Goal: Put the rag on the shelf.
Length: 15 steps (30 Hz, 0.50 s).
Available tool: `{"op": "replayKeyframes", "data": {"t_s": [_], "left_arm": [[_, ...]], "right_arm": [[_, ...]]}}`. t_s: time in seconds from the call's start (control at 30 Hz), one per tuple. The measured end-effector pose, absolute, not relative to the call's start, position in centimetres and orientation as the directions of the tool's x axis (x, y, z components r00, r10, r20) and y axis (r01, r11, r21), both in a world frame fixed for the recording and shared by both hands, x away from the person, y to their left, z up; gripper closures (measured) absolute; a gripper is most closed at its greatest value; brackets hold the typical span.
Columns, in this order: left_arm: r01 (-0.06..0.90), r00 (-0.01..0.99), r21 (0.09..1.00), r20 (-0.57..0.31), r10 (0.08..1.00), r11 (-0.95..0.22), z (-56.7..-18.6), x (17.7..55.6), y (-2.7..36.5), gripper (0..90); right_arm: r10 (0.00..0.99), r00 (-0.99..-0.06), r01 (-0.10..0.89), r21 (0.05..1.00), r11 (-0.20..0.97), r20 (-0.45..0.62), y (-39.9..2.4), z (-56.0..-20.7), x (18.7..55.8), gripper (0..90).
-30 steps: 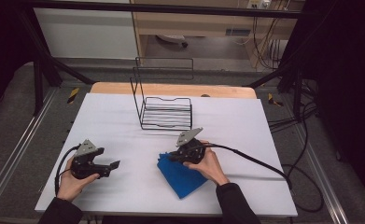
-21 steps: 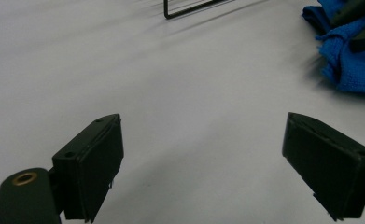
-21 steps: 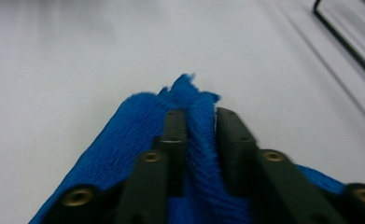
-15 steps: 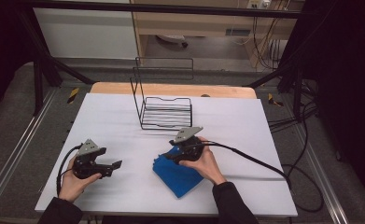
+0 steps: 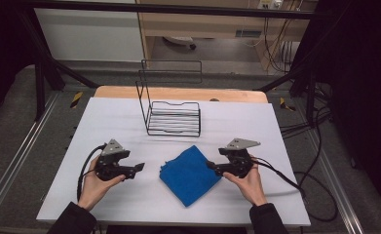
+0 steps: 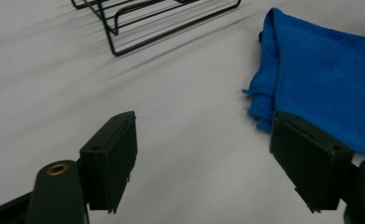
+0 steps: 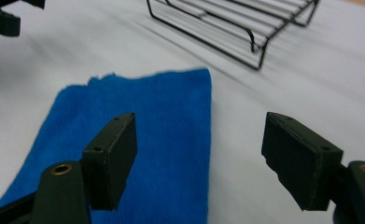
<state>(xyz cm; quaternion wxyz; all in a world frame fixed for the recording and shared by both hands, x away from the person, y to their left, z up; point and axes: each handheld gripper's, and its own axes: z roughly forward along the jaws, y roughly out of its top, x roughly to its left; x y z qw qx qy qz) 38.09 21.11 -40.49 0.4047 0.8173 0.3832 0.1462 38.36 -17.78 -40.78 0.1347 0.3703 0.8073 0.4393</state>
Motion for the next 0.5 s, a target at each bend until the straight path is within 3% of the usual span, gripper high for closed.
{"op": "replayKeyframes", "data": {"t_s": [0.03,0.13,0.5], "left_arm": [[0.507,0.673,0.77,-0.073,0.736,-0.387,-40.5,38.3,20.5,31.6],[0.515,0.695,0.752,-0.086,0.714,-0.411,-41.0,38.9,18.5,33.8],[0.529,0.751,0.669,-0.083,0.654,-0.522,-43.6,39.8,13.5,49.8]], "right_arm": [[0.727,-0.673,0.507,0.801,0.317,0.138,-18.4,-41.5,37.7,27.9],[0.747,-0.639,0.558,0.78,0.284,0.186,-19.0,-42.5,37.1,32.5],[0.794,-0.58,0.624,0.726,0.289,0.182,-19.0,-43.9,36.7,47.1]]}}
